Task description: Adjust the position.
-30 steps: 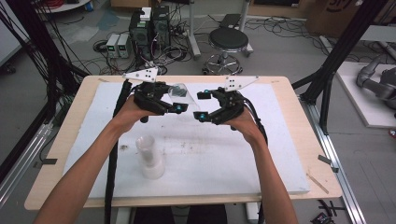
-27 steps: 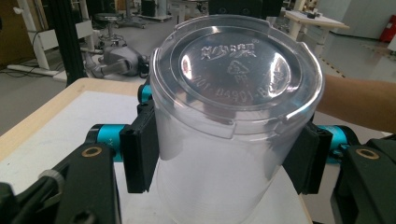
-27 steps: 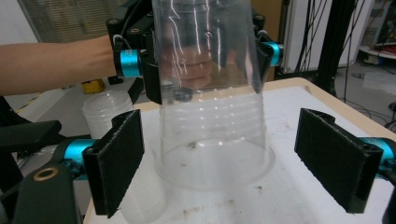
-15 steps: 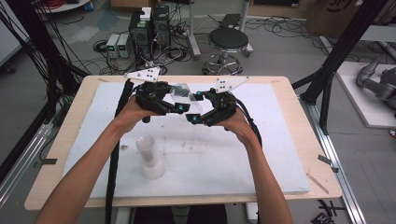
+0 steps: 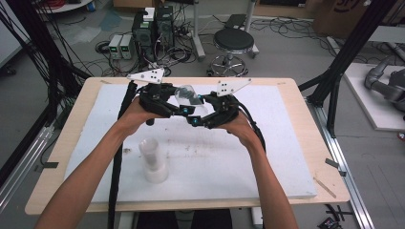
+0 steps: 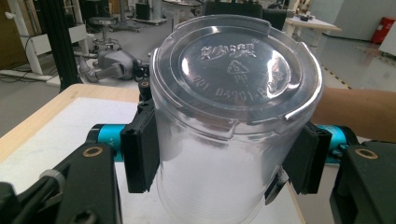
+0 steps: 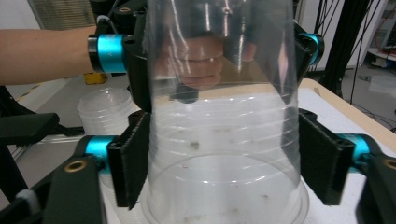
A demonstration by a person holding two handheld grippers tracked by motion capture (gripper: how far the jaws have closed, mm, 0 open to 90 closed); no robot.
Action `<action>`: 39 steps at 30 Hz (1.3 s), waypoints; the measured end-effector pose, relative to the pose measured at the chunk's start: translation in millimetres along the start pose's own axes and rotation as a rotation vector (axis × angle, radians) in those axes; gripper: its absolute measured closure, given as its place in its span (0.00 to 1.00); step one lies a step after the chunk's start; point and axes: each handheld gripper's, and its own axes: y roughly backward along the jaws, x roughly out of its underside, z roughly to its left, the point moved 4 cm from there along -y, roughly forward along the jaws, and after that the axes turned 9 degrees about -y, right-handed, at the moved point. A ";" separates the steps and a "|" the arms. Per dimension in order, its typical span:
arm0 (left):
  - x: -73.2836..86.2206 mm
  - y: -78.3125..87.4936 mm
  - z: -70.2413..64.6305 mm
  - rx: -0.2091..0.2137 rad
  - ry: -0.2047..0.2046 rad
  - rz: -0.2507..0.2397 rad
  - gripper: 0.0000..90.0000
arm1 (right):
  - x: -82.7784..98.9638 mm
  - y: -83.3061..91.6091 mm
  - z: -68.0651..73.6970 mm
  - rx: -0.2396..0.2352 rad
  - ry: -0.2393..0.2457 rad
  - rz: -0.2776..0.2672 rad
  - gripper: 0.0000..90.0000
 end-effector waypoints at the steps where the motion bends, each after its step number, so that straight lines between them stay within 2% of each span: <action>1: 0.1 0.0 0.0 0.001 0.001 0.000 0.41 | 0.0 -0.1 0.2 0.003 0.001 0.003 0.31; 11: 0.7 1.1 -0.2 0.002 0.000 0.006 0.41 | -0.6 -0.6 1.4 0.014 0.025 0.013 0.37; 13: 0.9 0.6 -0.2 -0.003 0.003 0.009 0.38 | -0.6 -0.4 1.6 0.021 0.027 0.016 0.37; 19: 1.4 0.5 1.1 -0.024 0.014 0.009 0.15 | -0.8 0.9 2.1 0.023 0.028 0.019 0.38; 23: 1.0 3.3 0.9 -0.025 0.009 0.003 0.13 | -0.3 1.8 1.9 0.028 0.021 0.023 0.38; 25: 1.4 4.8 0.8 -0.033 0.005 0.018 0.13 | 0.0 2.0 1.7 0.028 0.020 0.027 0.38; 28: 2.5 8.3 0.8 -0.034 0.002 0.063 0.13 | 0.9 2.8 1.2 0.046 0.028 0.044 0.37; 30: 2.7 11.6 1.1 -0.038 -0.007 0.114 0.13 | 2.3 4.4 0.8 0.064 0.040 0.070 0.37; 34: 1.3 18.0 1.5 -0.041 -0.033 0.250 0.14 | 3.7 8.8 -0.4 0.102 0.057 0.146 0.37; 39: -1.4 20.2 -0.7 -0.020 -0.052 0.366 0.14 | 2.5 11.9 0.5 0.149 0.065 0.263 0.37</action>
